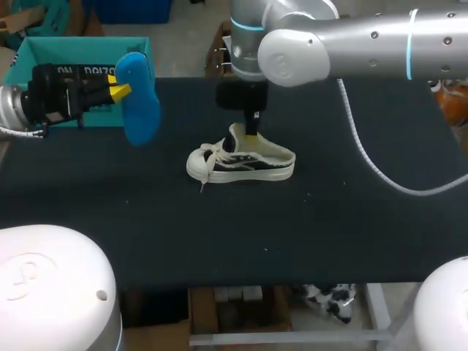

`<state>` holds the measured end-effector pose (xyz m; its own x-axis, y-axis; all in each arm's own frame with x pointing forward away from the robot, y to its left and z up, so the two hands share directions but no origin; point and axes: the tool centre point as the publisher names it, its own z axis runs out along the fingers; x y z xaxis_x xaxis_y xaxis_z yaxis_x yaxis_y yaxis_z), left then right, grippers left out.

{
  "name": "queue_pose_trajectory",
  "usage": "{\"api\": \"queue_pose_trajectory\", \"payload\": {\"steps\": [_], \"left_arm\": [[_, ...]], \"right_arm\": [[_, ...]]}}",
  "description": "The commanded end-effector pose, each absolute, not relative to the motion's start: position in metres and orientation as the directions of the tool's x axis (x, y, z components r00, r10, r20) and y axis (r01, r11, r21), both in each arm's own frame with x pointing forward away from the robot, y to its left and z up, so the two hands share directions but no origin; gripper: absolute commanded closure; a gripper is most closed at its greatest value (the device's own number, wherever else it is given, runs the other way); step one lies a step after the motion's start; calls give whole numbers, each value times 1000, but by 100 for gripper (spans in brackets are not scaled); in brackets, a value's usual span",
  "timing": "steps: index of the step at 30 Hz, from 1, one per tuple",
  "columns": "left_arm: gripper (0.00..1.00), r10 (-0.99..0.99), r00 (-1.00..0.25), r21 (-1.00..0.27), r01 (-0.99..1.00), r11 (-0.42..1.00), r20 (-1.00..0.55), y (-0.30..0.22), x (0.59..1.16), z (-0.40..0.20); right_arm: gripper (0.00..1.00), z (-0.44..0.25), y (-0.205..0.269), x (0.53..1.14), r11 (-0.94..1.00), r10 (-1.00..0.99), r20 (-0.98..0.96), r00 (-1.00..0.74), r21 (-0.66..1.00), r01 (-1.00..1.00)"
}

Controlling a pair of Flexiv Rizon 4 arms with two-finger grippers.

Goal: Open the shoe tongue, take the insole out of the shoe, put the insole back into the shoe, and pack the shoe into the shoebox

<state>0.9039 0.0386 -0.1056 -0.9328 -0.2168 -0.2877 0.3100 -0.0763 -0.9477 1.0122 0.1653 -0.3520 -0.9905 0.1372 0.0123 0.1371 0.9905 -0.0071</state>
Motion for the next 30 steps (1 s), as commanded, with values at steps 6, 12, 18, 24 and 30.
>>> {"api": "queue_pose_trajectory", "payload": {"steps": [6, 12, 18, 24, 30], "left_arm": [[100, -153, -939, -940, 325, -102, -308, 27, 913, -104], [100, -45, -933, -919, 360, -161, -358, 10, 920, -93], [100, 73, -911, -897, 381, -224, -405, -12, 935, -84], [100, 162, -888, -887, 383, -259, -431, -26, 960, -74], [100, 229, -870, -885, 369, -285, -437, -35, 989, -65]], "right_arm": [[100, -340, 159, 991, 963, 268, 8, -963, -17, 268], [100, -329, 149, 972, 895, 446, 49, -894, 1, 447], [100, -322, 143, 949, 774, 628, 77, -775, 42, 631], [100, -312, 141, 925, 609, 782, 75, -619, 118, 784], [100, -306, 144, 907, 427, 890, 79, -448, 194, 883]]}}
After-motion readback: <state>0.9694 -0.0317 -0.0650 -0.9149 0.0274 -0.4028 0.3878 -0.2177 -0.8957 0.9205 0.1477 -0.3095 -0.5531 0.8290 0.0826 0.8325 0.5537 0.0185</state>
